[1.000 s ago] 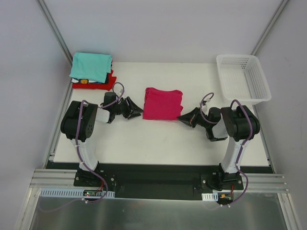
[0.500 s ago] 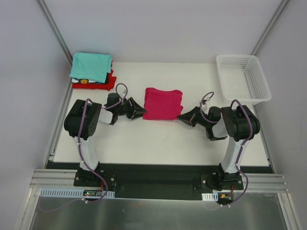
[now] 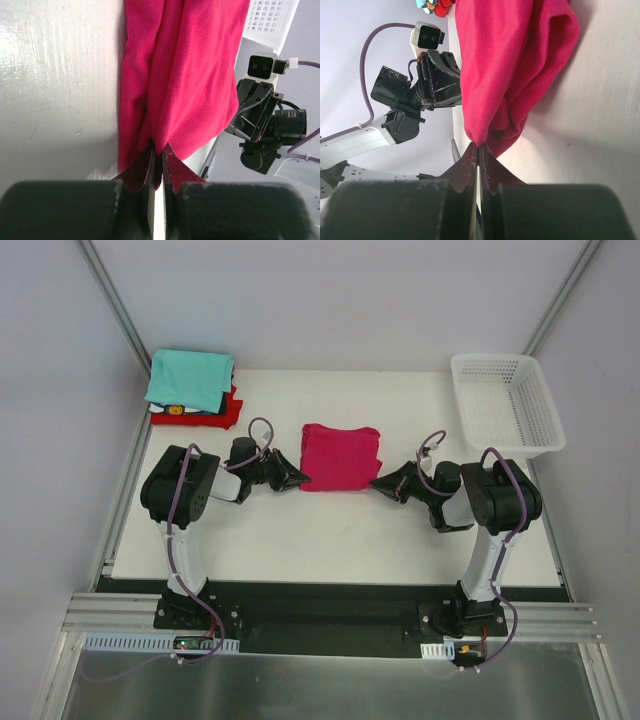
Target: Fold and stack the t-shirts
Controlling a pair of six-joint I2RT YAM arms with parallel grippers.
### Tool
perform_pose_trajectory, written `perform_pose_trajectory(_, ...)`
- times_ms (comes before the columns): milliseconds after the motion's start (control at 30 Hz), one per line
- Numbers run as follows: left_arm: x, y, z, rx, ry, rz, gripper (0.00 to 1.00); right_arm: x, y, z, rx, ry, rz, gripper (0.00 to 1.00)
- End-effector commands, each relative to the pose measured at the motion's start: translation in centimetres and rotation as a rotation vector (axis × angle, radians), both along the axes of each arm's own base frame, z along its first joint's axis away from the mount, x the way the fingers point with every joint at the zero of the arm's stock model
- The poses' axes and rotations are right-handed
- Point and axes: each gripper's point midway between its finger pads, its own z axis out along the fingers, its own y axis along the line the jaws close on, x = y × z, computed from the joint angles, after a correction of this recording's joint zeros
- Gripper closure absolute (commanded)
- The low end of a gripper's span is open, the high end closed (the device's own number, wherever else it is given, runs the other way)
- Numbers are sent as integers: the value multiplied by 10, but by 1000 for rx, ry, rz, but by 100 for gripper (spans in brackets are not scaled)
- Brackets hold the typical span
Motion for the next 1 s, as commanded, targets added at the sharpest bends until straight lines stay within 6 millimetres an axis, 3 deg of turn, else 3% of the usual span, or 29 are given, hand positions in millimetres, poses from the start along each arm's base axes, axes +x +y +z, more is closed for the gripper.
perform_pose_trajectory(0, 2, -3, 9, -17, -60, -20, 100, 8, 2, 26, 7, -130, 25, 99)
perform_pose_trajectory(367, 2, 11, 14, 10, -71, -22, 100, 12, -3, 22, -13, -127, 30, 99)
perform_pose_trajectory(633, 6, 30, 15, 31, -75, -5, 100, 1, -14, 9, -67, -90, 53, 99)
perform_pose_trajectory(967, 8, 32, 15, 37, -77, -11, 100, -7, -18, -3, -90, -61, 68, 99)
